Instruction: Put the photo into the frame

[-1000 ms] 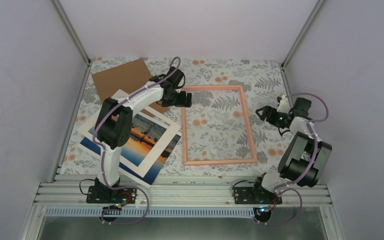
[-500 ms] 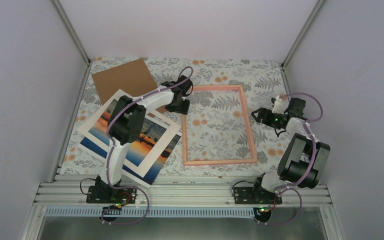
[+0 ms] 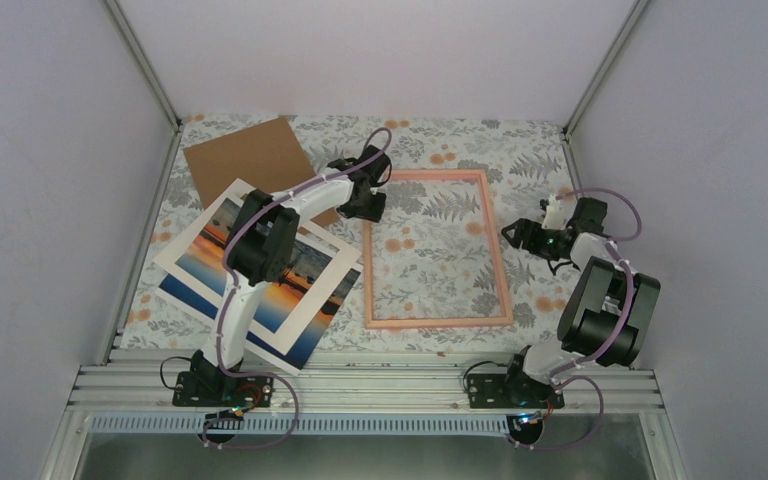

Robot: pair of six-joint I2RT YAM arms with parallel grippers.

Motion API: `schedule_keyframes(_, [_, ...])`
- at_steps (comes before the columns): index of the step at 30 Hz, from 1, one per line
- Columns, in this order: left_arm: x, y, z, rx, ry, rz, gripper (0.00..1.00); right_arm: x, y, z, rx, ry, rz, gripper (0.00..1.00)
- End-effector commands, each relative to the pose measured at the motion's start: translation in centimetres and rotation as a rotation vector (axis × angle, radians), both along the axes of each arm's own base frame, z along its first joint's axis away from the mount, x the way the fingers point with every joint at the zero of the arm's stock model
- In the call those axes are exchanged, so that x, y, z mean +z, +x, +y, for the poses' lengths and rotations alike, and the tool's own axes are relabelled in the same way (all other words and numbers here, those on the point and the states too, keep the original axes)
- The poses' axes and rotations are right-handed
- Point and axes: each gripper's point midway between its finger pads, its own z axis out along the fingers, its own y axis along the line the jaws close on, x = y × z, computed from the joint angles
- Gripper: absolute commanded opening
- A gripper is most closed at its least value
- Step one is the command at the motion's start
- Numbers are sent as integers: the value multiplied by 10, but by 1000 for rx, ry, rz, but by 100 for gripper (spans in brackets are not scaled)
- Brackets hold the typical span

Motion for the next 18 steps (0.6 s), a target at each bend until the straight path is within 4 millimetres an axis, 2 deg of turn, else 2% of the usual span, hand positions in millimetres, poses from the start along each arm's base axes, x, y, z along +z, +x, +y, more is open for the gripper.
schedule_keyframes(1, [10,34,-18,-6,-102,-70,45,14,18,-4,10,-25,-58,76])
schedule_keyframes(4, [33,58,-23,-13,-152,-136,46,32,30,-6,25,-35,-110,76])
schedule_keyframes(5, [44,63,-24,-31,-163,-168,50,38,33,-6,34,-35,-128,76])
schedule_keyframes(8, [88,71,-23,-99,-194,-270,72,56,43,3,79,-35,-175,75])
schedule_keyframes(9, [109,71,-18,-126,-202,-313,79,63,46,9,105,-34,-194,75])
schedule_keyframes(10, [119,68,-11,-151,-200,-339,84,66,47,17,129,-30,-201,75])
schedule_keyframes(12, [143,64,10,-224,-199,-405,90,78,49,37,187,-28,-232,75])
schedule_keyframes(14, [161,54,41,-275,-173,-454,96,90,48,63,255,-24,-264,74])
schedule_keyframes(18, [179,28,118,-299,-120,-497,100,106,42,123,403,-24,-326,75])
